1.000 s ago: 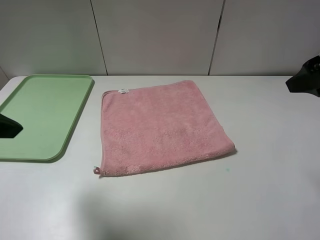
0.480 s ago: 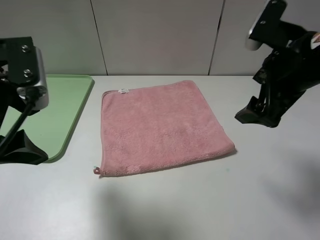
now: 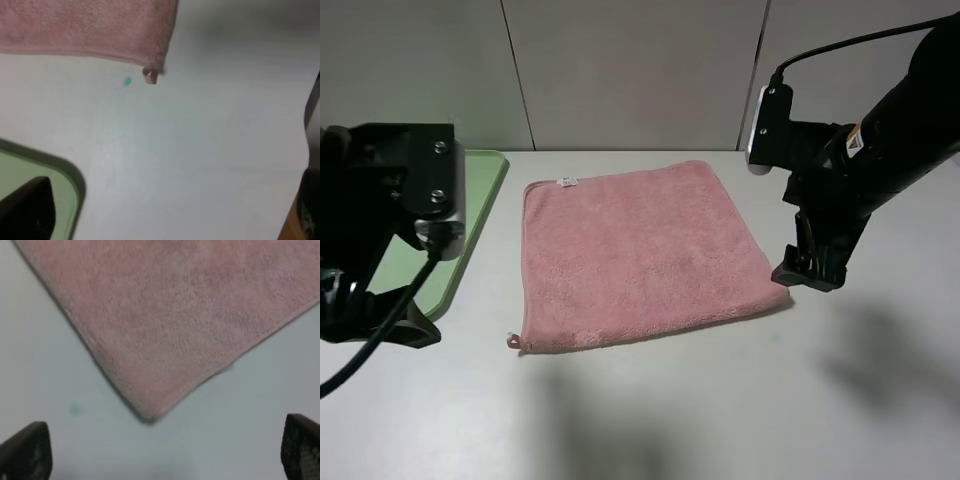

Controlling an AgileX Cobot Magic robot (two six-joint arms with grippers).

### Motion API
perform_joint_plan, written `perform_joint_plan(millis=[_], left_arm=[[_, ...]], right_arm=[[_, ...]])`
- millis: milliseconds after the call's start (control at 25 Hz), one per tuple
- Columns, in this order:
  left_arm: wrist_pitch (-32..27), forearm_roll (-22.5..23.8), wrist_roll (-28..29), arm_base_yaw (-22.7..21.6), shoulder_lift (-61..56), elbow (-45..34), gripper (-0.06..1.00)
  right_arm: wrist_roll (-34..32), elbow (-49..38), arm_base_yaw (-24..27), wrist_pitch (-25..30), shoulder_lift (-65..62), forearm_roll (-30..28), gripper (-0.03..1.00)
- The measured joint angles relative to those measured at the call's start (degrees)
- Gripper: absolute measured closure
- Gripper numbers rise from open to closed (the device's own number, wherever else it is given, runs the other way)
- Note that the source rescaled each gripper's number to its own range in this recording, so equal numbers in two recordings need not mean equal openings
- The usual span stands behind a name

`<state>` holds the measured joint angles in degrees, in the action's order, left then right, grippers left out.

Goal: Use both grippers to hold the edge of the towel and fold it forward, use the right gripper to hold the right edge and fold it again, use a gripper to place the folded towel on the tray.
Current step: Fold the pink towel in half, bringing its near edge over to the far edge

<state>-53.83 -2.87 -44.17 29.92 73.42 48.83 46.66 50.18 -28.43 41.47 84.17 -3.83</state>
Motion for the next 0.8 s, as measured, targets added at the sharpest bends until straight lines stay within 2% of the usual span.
perform_joint_plan(millis=[160,400,800], left_arm=[[0.34,0.36,-1.81,0.00,5.33,0.00,-0.01],[3.12,4.79,-7.43,0.00,11.79,0.00,-0.01],[6.20,4.92,-18.24,0.00,17.83,0.02,-0.01]], right_arm=[[4.09,0.04,0.00,-0.66,2.79,-0.63,-0.03],[9.84,0.12,0.00,-3.21,7.37,-0.73,-0.03],[21.69,0.18,0.00,-5.04,13.51,-0.73,-0.03]])
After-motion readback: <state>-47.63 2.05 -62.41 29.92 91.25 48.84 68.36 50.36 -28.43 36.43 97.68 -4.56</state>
